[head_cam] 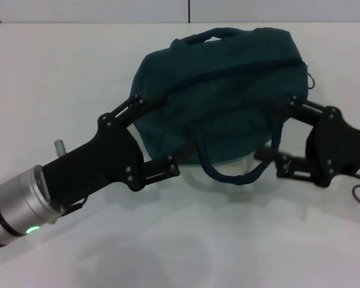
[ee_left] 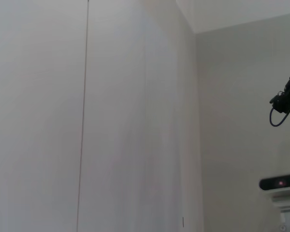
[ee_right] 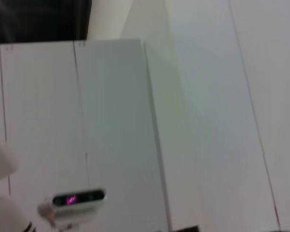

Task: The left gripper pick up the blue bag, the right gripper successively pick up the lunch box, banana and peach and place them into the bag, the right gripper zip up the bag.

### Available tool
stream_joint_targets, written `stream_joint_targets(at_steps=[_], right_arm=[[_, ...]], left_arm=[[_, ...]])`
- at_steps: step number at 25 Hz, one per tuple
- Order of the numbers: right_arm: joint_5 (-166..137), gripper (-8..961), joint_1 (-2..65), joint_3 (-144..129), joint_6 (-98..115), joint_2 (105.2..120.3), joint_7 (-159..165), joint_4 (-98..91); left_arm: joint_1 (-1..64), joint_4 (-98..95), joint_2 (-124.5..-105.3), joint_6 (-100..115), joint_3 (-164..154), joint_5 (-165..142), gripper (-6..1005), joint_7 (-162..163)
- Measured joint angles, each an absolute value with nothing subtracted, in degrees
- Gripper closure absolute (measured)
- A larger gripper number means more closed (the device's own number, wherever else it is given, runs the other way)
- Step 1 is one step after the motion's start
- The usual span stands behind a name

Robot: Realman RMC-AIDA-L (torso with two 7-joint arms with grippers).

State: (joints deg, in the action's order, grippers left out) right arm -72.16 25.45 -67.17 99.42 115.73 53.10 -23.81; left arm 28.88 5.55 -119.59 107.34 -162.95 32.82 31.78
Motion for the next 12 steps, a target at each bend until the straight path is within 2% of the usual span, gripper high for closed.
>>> stream_joint_targets(at_steps=[10,12], right_arm=[[-70.2,76,25.6,-68.5,99.6,116.19,46.2,-22.1],[-68.9,76,25.8,-68.5,99.6,116.19,46.1,-21.5]], left_arm=[[28.1,5.6,-119.67,106.8,-162.9,35.2,111,31.6],[28.1,5.6,-119.65,106.7,-162.9,35.1,111,31.3]])
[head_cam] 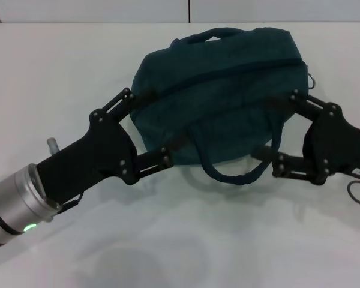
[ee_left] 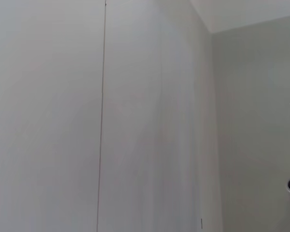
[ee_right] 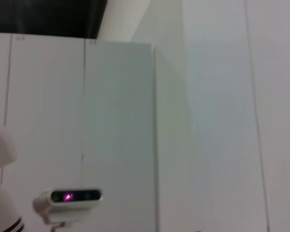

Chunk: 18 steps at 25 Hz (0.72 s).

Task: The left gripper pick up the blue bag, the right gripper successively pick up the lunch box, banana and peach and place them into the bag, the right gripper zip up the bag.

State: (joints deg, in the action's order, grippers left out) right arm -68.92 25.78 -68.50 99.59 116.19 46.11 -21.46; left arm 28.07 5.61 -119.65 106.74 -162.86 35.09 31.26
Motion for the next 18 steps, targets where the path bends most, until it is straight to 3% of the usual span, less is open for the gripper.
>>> stream_joint_targets(at_steps=[18], right_arm=[[-64.8,76,25.9,-69.1,100.8,116.18,43.4,-17.1]], left_arm=[[27.0,5.6,-119.62,107.1,-162.9,34.8,112,29.2]])
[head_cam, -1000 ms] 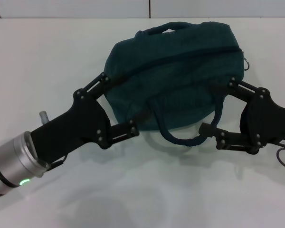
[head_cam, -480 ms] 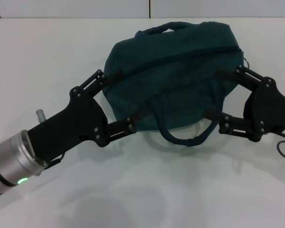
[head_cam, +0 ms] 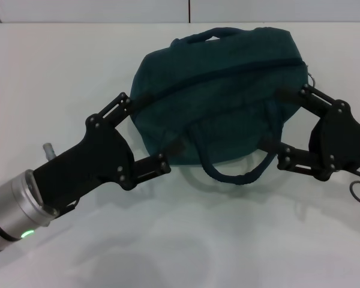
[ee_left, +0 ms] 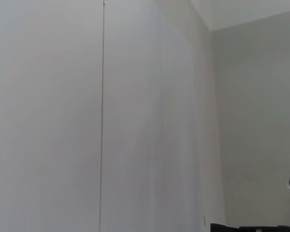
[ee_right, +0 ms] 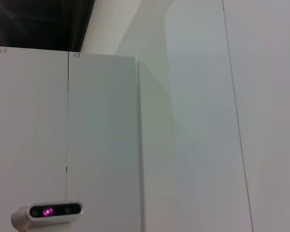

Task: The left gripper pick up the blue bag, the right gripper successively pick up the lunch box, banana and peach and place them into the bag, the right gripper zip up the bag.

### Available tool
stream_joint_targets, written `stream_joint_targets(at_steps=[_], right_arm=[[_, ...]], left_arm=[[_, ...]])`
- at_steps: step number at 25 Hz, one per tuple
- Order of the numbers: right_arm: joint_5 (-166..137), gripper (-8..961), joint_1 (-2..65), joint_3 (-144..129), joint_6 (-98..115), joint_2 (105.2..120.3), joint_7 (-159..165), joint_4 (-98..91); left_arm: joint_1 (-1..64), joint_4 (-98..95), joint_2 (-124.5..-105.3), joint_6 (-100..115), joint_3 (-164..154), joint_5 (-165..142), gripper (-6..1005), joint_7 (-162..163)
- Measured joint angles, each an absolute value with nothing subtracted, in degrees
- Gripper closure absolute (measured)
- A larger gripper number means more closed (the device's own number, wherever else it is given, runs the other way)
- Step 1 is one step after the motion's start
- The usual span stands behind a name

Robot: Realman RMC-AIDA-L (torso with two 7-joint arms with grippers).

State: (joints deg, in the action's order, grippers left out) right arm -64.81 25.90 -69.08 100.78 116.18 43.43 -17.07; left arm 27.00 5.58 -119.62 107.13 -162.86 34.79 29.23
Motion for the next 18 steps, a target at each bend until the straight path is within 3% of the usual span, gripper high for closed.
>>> stream_joint_targets(at_steps=[18], right_arm=[[-62.0,76,25.6,-69.1,103.7,116.18,42.4,-13.6]], left_arm=[[26.7,3.9,-119.67,107.8,-162.9,34.0,111,28.0]])
